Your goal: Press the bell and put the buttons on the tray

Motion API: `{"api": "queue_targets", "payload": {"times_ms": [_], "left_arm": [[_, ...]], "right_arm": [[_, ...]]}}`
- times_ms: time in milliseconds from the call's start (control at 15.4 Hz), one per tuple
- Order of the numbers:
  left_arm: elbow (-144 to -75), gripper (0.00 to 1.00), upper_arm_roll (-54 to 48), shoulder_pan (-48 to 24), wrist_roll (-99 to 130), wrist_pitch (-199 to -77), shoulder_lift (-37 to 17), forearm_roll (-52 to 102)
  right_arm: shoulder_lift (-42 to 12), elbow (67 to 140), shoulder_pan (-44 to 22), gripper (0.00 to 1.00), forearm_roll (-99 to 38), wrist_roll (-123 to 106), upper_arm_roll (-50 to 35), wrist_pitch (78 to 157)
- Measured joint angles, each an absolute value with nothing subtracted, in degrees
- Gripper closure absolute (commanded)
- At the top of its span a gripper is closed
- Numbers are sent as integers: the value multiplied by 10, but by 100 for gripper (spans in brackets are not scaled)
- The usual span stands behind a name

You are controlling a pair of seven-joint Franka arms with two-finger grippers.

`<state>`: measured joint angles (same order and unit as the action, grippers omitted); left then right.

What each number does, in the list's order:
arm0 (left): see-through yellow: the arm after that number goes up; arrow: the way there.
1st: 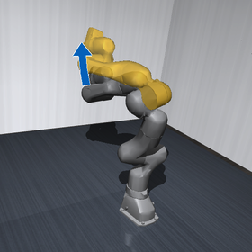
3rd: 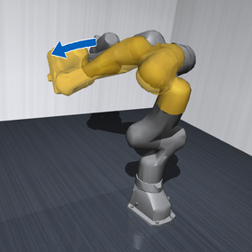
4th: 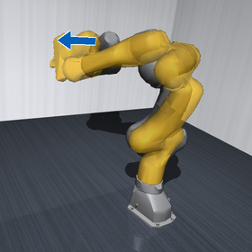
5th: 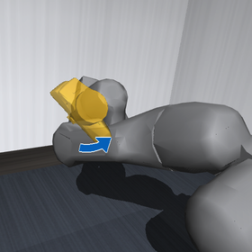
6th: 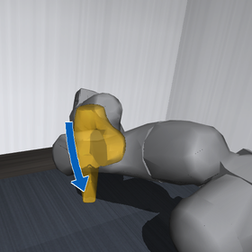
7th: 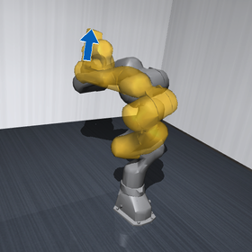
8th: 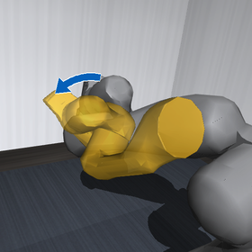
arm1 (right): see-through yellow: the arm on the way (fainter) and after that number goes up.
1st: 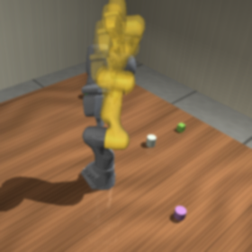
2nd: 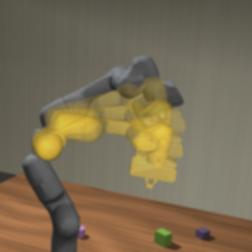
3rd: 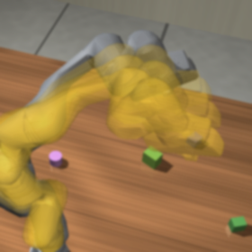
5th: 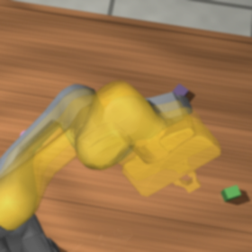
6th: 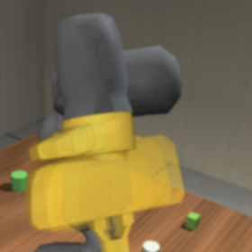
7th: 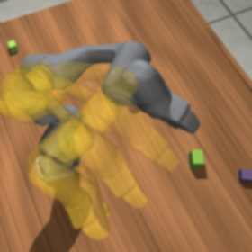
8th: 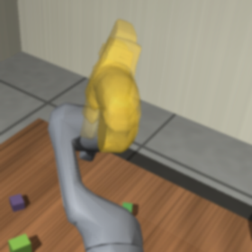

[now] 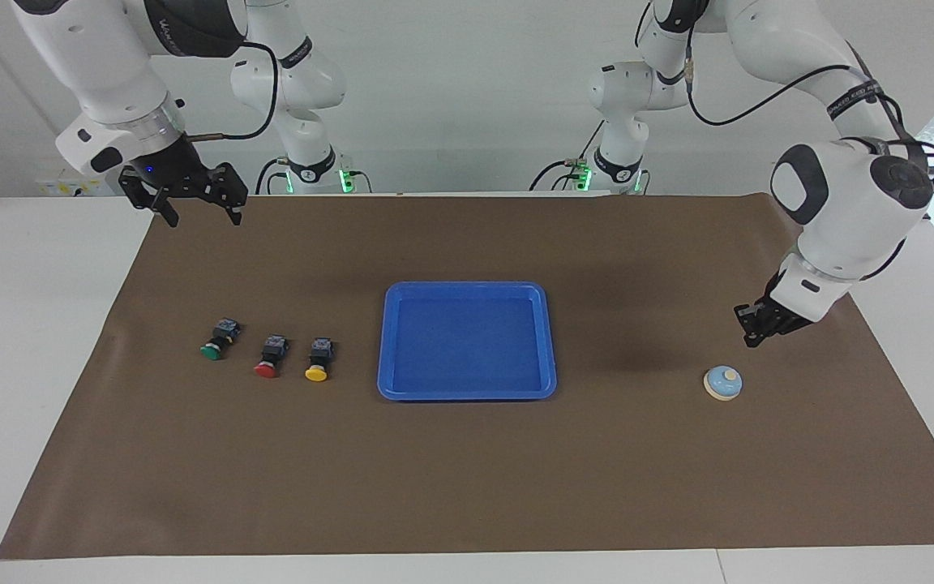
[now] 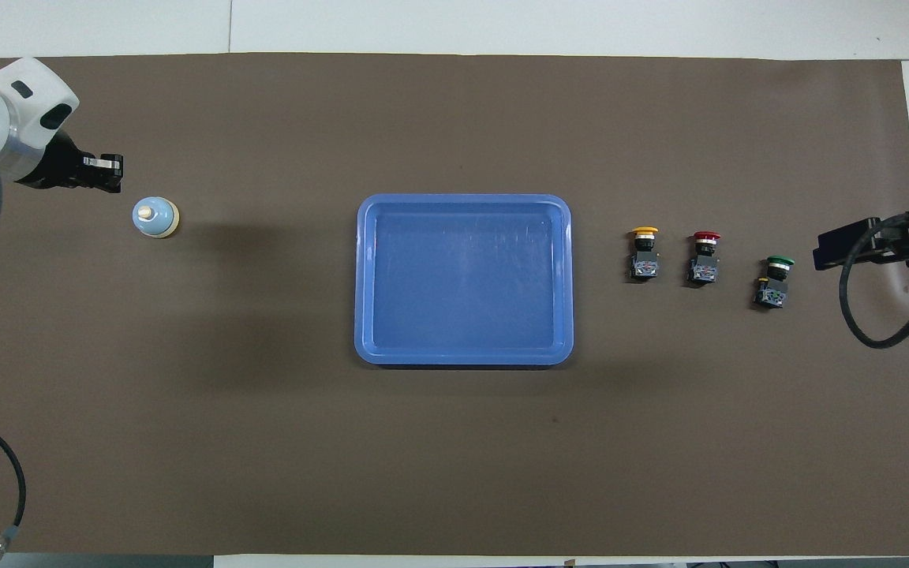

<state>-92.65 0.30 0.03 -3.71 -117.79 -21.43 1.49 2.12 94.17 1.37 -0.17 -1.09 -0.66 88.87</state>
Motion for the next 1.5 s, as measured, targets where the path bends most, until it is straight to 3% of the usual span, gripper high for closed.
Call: {"api": "queue_targets", "payload": {"times_ms": [1497], "left_arm": [[-1029,100,2,5,-34,-1316,-226,15]], "right_arm": [[21,942,14,0,-2,-11,-7,889]]}}
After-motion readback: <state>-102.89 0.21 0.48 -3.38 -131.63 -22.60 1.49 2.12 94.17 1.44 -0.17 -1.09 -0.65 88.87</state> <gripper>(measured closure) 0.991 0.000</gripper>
